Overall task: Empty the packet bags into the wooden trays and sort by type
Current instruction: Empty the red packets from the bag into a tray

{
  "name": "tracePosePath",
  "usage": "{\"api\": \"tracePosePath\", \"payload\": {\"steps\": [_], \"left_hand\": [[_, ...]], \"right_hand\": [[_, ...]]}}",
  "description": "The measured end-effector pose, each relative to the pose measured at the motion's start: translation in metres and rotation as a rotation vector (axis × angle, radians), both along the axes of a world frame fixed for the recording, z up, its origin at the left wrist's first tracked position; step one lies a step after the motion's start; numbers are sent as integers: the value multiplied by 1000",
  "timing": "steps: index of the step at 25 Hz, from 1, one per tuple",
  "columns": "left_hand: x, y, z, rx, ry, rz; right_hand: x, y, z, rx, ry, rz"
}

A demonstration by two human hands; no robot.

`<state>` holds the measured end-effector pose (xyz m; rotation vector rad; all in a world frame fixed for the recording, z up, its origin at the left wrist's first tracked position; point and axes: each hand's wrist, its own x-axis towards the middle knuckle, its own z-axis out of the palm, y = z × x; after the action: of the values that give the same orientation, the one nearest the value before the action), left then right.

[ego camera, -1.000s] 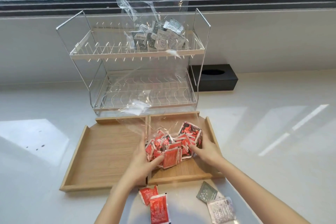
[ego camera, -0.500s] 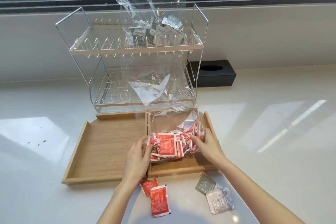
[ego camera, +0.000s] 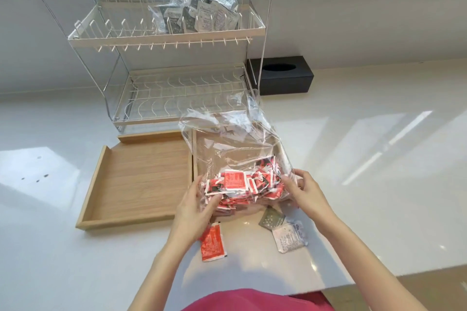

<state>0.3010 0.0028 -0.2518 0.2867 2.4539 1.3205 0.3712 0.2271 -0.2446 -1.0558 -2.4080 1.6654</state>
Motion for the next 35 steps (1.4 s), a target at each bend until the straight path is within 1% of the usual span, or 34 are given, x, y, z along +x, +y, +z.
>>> {"api": "tracePosePath", "payload": {"steps": [3, 4, 5, 7, 8, 9, 12, 16, 23, 26, 33, 35], "left_hand": [[2, -10, -3, 148, -151, -119], [4, -13, -6, 160, -159, -153], [5, -14, -6, 119, -120, -168], [7, -13, -3, -40, 96, -109], [8, -12, 1, -77, 194, -58], [11, -12, 5, -79, 247, -11], [17, -12, 14, -46, 318, 76], [15, -19, 28, -42, 472, 82], [-1, -21, 66, 16, 689, 88], [-13, -19, 85, -3, 732, 102], [-38, -18, 126, 69, 826, 146], [-44, -18, 140, 85, 881, 146]], "right_hand": [[9, 4, 3, -107, 29, 26], [12, 4, 5, -117, 49, 69], [16, 4, 8, -84, 59, 134], [19, 4, 7, 90, 26, 246], [20, 4, 5, 181, 23, 251], [20, 5, 4, 237, 50, 227], [19, 10, 7, 303, 174, 155], [15, 19, 29, 354, 312, 135], [-5, 29, 68, 469, 431, 121], [-17, 31, 86, 517, 462, 131], [-40, 37, 140, 558, 596, 114], [-47, 38, 156, 564, 639, 108]]}}
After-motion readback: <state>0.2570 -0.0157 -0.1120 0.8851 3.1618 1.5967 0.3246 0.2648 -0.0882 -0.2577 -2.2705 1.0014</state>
